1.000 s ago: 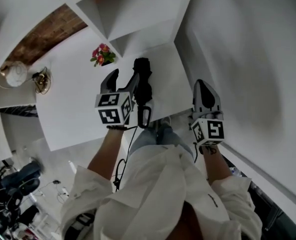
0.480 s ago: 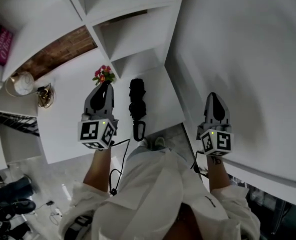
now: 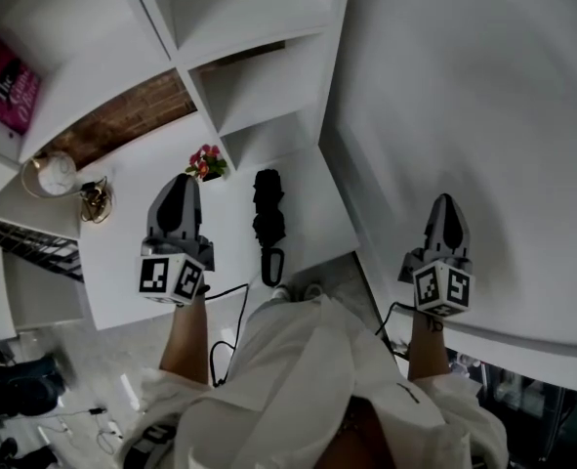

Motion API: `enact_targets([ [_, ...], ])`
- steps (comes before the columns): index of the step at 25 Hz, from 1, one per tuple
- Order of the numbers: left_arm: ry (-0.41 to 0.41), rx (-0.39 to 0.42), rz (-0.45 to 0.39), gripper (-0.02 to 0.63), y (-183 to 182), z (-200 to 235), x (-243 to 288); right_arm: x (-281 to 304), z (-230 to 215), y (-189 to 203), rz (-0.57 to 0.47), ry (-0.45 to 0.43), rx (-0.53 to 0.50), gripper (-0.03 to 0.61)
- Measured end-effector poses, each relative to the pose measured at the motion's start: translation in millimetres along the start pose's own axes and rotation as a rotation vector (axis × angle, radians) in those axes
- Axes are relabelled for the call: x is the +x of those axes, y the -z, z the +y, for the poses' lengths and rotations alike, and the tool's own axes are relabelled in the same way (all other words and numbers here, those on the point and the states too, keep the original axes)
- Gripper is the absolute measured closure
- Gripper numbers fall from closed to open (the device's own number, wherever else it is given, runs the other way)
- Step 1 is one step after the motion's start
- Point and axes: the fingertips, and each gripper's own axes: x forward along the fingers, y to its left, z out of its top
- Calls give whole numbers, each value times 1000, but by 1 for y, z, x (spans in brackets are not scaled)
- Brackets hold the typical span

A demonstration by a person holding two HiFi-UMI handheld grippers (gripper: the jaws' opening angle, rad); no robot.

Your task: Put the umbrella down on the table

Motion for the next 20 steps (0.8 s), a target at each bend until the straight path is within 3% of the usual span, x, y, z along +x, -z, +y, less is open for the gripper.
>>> enact_targets([
  [9, -12, 10, 9, 558, 11, -2, -7, -10, -14, -4, -20, 34, 3, 560],
  [20, 10, 36, -1, 558, 0, -17, -4, -10, -10, -8, -19, 22, 1, 560],
])
